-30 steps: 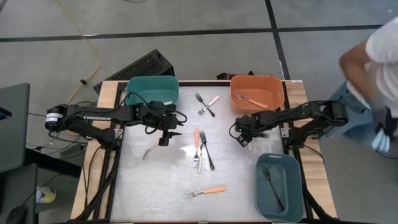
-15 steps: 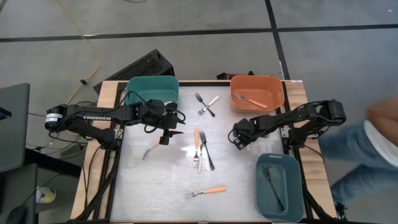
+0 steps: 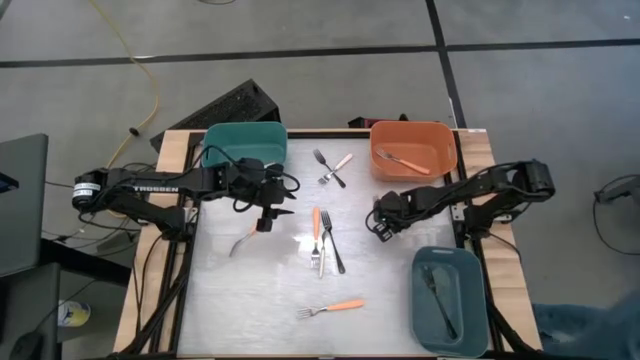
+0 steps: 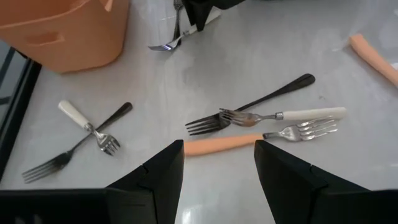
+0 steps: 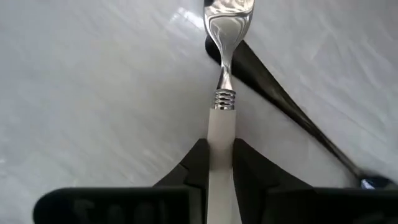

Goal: Sort silverware by color (type)
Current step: Put the middle right white fork into the green bin

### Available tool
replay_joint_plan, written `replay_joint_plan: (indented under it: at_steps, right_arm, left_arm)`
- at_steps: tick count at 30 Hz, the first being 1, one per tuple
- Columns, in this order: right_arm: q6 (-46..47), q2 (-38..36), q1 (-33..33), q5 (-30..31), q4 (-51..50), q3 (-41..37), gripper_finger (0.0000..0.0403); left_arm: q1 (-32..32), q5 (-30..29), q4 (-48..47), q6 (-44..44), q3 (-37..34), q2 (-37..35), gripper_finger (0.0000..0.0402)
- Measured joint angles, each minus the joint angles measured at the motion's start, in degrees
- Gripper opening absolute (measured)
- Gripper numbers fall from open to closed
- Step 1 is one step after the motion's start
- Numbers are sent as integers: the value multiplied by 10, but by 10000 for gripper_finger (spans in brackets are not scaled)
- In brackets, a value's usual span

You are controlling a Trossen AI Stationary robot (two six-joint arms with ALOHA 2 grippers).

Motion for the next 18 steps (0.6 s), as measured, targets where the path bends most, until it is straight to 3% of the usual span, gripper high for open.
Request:
replay_joint_plan:
  at_steps: [5,8,13,18]
  right_arm:
    - [-33,-23,5,32,9,-4,69]
    - [-60,-48,10,57,34,-3,69]
    - [-151,-77,36,71,108,-2,69]
    - [-216,-79,61,111,198,-2,69]
  left_arm:
    - [0,-1,0,-30,0,0,183]
    - [1,0,20,-94,0,8,183]
    - [-13,-1,152,-282,1,84,183]
    - [-22,-30,299,-383,1,181,183]
